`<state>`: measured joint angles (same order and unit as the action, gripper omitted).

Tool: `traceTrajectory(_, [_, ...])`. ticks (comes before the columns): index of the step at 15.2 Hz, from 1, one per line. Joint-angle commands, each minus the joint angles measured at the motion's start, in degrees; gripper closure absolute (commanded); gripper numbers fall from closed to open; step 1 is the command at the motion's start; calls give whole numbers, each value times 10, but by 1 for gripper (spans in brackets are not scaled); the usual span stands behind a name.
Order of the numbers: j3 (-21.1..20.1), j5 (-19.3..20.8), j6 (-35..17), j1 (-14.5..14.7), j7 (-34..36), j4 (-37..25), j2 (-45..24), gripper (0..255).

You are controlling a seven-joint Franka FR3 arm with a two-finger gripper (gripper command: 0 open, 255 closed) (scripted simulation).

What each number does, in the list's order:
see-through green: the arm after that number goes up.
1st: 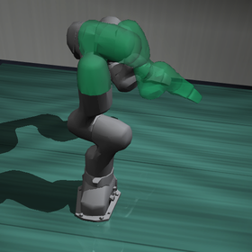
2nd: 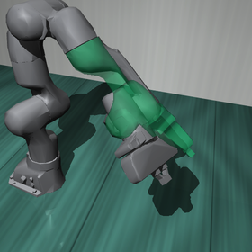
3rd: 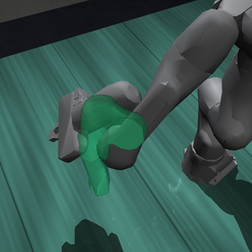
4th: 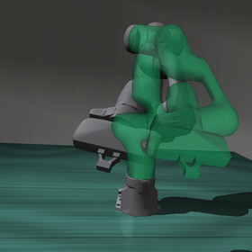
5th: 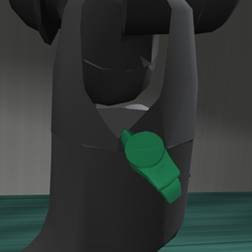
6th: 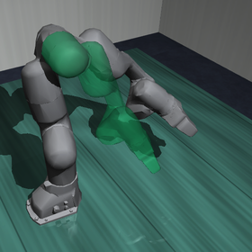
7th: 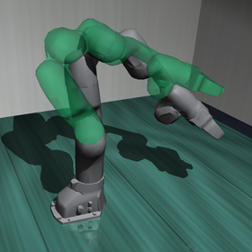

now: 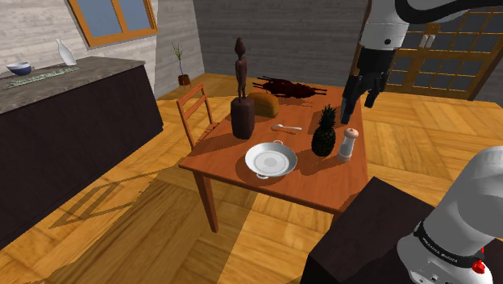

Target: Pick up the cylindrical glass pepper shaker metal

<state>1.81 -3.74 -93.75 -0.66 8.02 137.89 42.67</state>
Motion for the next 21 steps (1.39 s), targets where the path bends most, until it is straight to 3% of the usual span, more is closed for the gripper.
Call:
traceTrajectory(1, [0, 0, 0, 0, 0, 0, 0, 0])
traceTrajectory(13, [114, 53, -165, -55, -107, 43, -121, 0])
traceTrajectory(21, [192, 46, -271, -75, -189, 17, -254, 0])
